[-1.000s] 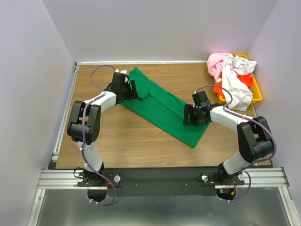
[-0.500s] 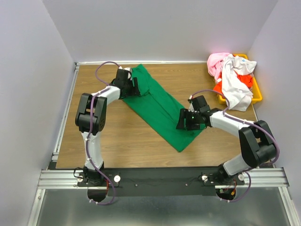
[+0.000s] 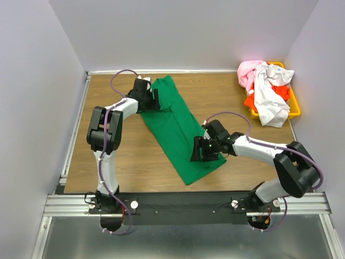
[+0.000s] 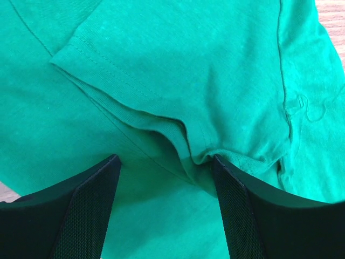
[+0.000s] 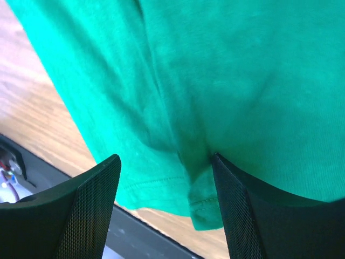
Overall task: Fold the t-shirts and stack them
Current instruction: Fold the tshirt
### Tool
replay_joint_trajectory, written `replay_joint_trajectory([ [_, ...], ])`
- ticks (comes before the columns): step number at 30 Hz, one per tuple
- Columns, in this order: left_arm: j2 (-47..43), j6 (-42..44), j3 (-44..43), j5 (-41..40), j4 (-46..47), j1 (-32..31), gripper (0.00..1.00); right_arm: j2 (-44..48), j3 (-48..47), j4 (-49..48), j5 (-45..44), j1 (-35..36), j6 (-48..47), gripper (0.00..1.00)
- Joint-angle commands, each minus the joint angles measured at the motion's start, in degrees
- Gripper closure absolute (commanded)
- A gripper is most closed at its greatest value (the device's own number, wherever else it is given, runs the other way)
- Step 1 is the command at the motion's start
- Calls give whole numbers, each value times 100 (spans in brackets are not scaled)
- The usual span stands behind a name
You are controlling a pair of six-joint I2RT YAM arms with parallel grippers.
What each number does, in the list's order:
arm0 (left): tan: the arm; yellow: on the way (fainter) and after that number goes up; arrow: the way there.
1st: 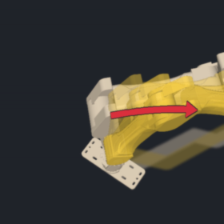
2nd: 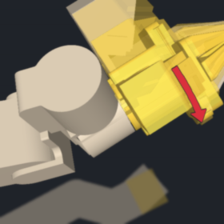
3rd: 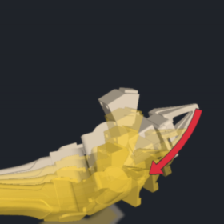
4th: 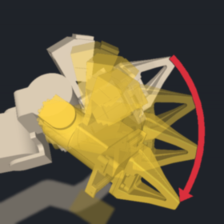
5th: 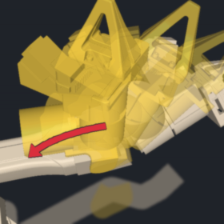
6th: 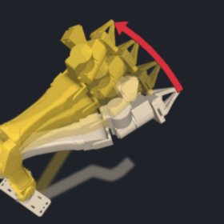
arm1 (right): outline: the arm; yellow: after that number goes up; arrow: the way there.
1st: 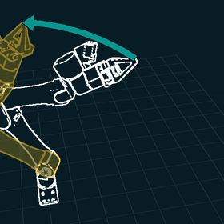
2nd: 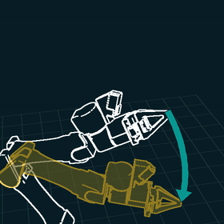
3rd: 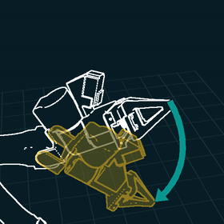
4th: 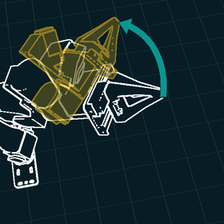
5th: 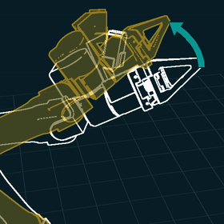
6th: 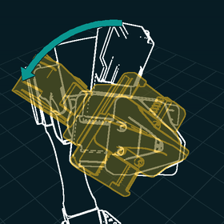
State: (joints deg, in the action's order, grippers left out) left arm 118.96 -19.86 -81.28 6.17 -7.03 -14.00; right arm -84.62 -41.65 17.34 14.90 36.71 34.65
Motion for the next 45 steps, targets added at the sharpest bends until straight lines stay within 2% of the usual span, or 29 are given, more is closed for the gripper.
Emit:
replay_joint_trajectory([
  [1,145,131,-99,-2,-255,-41,23,-273,201,24,-74,660,524,24],
  [11,137,184,-90,-82,-308,-155,23,-889,-299,-460,-145,1812,1017,24],
  [22,224,114,-108,103,-167,-577,26,-1382,-696,-671,-294,2332,1193,24],
  [39,769,43,-1179,692,-378,-595,26,-864,-28,-671,-751,2420,1527,23],
  [45,735,61,-1434,569,-387,-604,26,-161,17,-531,-1243,2411,1500,23],
])
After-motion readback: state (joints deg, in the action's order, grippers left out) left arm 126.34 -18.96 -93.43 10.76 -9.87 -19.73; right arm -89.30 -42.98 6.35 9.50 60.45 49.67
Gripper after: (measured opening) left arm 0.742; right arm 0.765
